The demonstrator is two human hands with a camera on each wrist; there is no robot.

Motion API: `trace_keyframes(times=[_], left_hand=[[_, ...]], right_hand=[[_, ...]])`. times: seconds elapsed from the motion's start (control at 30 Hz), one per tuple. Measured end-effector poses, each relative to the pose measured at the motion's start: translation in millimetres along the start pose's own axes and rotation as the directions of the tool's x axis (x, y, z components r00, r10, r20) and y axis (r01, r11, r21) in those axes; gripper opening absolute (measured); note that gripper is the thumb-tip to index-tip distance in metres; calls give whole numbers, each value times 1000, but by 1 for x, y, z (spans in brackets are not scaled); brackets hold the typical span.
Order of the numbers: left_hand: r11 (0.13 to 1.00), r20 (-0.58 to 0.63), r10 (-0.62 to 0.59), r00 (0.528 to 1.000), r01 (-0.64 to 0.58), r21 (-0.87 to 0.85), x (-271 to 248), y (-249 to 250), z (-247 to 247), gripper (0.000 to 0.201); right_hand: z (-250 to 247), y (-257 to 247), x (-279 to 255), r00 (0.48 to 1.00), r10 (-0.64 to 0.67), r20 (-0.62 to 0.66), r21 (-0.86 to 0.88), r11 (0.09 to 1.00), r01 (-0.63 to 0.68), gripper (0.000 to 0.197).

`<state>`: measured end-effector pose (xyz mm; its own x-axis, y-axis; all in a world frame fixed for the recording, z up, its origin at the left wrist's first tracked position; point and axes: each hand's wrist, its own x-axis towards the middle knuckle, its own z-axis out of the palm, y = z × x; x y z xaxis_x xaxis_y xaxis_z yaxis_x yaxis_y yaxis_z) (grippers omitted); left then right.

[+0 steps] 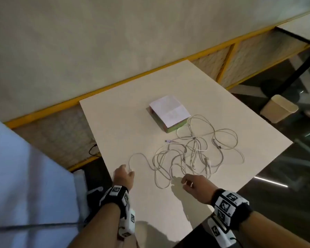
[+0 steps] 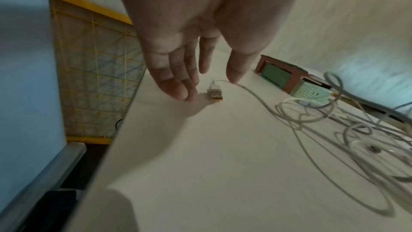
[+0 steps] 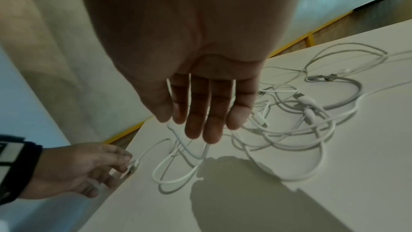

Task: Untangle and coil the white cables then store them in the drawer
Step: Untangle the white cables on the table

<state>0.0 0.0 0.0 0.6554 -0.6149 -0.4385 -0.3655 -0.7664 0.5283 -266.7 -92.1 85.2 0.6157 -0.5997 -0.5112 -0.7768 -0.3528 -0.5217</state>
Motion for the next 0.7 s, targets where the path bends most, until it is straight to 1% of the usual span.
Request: trace_keyframes(times=[0.1,0.2,0.27,0.33,0.37,0.4,0.43,0.5,0.53,0.6,0.67,0.7], left_hand=[[995,-85,-89,992,84,-52,3,17,10,43],[991,-117,-127,985,130,16,1,32,22,27],[983,-120,-165,979,173,62,-2,43,26,24],[975,-127,-215,968,220,23,-10,57,20,21],[975,-144,-223,964,220,-34,-16,66,13,18],[977,-182,-207,961,192,-95,-23,77,5,14],[980,-224,-162,961,130,-149,-34,90,-7,10],[973,-334,19,942,-94,-211,-61,119,-30,5],[950,-381,108,918,-208,-232,-74,134,-40,6],[887,-434,219,874,-363,-284,-99,167,-57,10],[813,-448,268,853,-450,-369,-115,192,-69,16],[773,-448,285,848,-479,-416,-120,201,-74,18]], right_hand=[[-20,22,10,999,-30,39,-44,999,32,22],[-42,43,23,994,-76,78,-36,996,79,21],[-55,54,30,989,-125,77,-37,991,128,19],[-68,60,37,981,-185,63,5,983,185,13],[-75,60,40,973,-228,45,38,973,226,11],[-82,57,43,961,-276,14,63,960,274,14],[-89,53,46,947,-319,-30,88,943,321,17],[-101,39,54,907,-400,-133,138,898,417,18],[-106,29,59,881,-441,-170,150,872,466,28],[-116,5,68,836,-510,-202,181,820,544,52],[-123,-21,77,809,-551,-206,201,785,586,67],[-129,-34,81,810,-558,-182,218,780,586,67]])
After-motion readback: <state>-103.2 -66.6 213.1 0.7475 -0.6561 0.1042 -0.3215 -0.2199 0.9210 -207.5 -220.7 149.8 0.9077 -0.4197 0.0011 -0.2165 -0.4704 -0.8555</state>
